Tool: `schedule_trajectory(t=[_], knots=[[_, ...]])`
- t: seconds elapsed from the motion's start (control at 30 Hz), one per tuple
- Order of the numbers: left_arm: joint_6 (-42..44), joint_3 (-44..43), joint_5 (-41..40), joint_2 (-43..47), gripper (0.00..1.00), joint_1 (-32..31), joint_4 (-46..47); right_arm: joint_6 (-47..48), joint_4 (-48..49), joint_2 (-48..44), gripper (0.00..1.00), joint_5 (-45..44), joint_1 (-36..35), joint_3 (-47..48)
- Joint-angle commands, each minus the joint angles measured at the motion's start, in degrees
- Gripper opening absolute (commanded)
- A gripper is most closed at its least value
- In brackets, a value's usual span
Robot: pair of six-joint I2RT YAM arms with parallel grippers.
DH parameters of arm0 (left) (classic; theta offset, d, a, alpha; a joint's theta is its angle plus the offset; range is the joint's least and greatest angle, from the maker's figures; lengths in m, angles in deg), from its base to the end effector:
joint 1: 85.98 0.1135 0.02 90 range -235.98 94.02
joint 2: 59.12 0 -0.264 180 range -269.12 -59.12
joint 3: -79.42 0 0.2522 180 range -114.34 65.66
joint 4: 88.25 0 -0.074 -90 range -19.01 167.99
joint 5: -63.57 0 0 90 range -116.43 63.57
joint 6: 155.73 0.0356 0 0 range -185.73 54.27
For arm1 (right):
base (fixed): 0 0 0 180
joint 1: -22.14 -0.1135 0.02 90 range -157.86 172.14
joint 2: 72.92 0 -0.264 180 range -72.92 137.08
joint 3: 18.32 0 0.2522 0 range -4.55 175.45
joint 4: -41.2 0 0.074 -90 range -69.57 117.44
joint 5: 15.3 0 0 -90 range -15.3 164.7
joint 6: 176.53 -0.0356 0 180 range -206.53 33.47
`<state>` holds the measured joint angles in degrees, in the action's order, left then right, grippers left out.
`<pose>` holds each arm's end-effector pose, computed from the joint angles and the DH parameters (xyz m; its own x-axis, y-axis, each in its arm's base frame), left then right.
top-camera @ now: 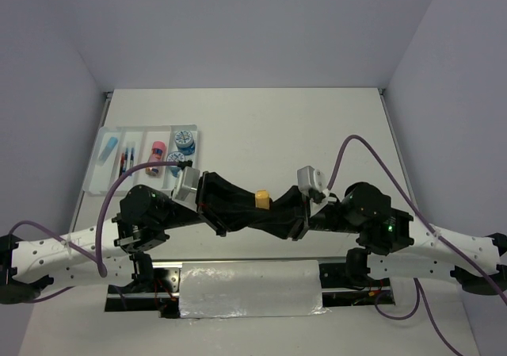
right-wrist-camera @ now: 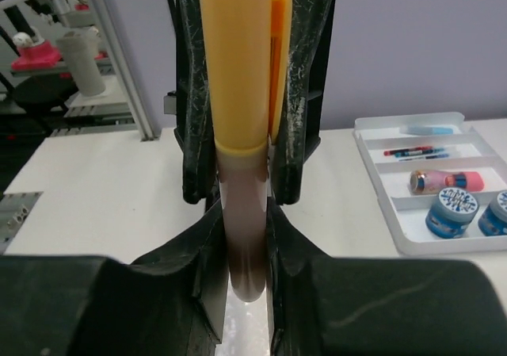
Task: Sort the stationery into containers
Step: Close the pen cap on the pen.
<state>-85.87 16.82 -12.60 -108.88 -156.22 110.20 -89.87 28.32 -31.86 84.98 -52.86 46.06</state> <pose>0.0556 -0.1799 0.4275 -0.1736 -0.5057 -0.8450 0.9833 -0.0406 -0.1777 0.0352 0.1560 0.4065 -0.0112 0.1797 -0.9837 -0.9969 0.0748 0.0250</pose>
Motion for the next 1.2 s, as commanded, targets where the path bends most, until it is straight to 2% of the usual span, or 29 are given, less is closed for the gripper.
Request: schedule_trajectory(t=[0.0,0.1,0.13,0.17,0.2,0.27,0.3,0.5,0.7,0.77,0.87,0.93,1.03,1.17], knots=[[-0.7,-0.2,0.8,0.5,0.00,-0.3,4.5,-1.4,6.4,-1.9,0.00,5.4,1.8,0.6],[-0.2,0.0,-0.7,0.5,0.00,-0.3,3.1,-2.2,7.1,-2.7,0.00,7.4,2.7,0.3],[0.0,-0.1,-1.9,0.5,0.02,-0.3,2.3,-2.6,7.2,-2.9,0.00,7.8,3.0,0.2],[0.3,-0.2,-2.5,0.5,0.08,-0.3,1.9,-2.6,7.2,-2.8,0.00,8.1,3.1,0.1],[0.5,-0.3,-3.2,0.5,0.32,-0.3,1.5,-2.9,7.1,-2.7,0.00,7.8,3.3,-0.1],[1.1,-0.8,-5.8,0.7,0.58,-0.3,0.0,-3.1,5.9,-1.9,0.00,7.3,3.8,-0.2],[1.9,-1.2,-6.3,0.9,0.98,-0.3,-0.8,-3.2,5.7,-1.8,0.00,7.0,4.2,-0.6],[4.8,-5.8,-10.5,1.5,0.99,-0.3,-7.2,-5.4,7.1,-2.1,0.00,8.2,8.6,-3.7],[4.9,-7.2,-13.0,3.4,0.99,-0.3,-6.2,-5.5,6.8,-0.5,0.00,7.4,10.1,-4.3],[4.6,-8.6,-13.6,3.0,0.95,-0.3,-7.4,-5.3,7.0,0.4,0.00,8.1,10.1,-4.1],[4.0,-10.1,-21.2,2.0,0.87,-0.3,-10.4,-5.3,8.0,1.4,0.00,8.8,10.1,-3.8],[3.6,-10.5,-22.9,1.9,0.87,-0.3,-10.8,-5.3,8.2,1.5,0.00,9.1,10.0,-3.6],[3.0,-11.4,-23.3,1.3,0.85,-0.3,-12.3,-5.1,7.6,1.8,0.00,9.2,10.1,-3.0],[1.6,-13.3,-21.2,-0.2,0.75,-0.2,-14.4,-5.0,7.6,2.1,0.00,8.4,10.1,-2.7]])
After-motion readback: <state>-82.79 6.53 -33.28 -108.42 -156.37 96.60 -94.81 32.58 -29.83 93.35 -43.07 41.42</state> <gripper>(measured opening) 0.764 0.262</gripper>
